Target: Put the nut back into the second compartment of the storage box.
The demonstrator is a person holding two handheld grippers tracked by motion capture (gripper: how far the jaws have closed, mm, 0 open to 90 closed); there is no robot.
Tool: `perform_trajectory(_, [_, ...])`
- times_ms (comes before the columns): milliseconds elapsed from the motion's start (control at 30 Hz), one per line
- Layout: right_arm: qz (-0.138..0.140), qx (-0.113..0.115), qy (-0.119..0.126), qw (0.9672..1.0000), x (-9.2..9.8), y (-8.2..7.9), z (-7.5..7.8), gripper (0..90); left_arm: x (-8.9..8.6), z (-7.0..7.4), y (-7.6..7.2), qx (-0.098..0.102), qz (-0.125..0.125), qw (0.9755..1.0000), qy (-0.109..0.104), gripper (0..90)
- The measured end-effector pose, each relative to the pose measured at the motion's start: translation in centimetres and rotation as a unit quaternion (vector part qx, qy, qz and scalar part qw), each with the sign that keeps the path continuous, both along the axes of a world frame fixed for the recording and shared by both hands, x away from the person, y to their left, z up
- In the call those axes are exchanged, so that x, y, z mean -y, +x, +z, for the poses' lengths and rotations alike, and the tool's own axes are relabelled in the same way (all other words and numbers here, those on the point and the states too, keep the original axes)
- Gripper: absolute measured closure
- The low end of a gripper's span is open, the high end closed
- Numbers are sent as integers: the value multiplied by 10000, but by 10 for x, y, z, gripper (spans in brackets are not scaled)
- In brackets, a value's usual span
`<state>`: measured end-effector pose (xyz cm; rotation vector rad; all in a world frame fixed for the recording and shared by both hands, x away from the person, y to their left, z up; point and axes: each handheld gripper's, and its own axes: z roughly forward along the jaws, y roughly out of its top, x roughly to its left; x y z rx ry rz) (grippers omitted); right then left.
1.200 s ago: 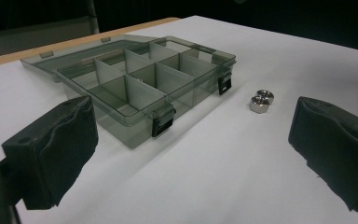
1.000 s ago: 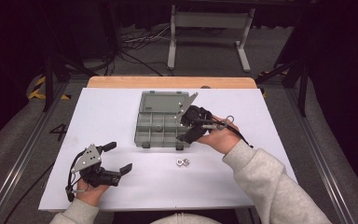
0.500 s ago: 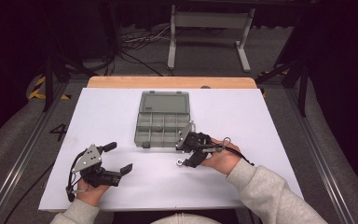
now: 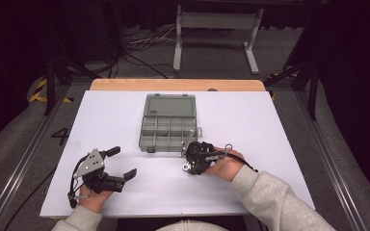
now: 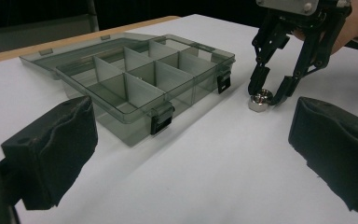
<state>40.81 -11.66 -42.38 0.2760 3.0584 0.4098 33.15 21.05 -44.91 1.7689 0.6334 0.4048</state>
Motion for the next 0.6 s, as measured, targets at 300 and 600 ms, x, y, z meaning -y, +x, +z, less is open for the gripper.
perform_trajectory(300, [-6,89,-78,9999,0,-3,6,701,0,0,-1,-29,-9,10000,-33,20])
perform_trajectory(600, [-59,370,215,9991,1,1,46,701,1,0,-1,-24,4,10000,-47,20])
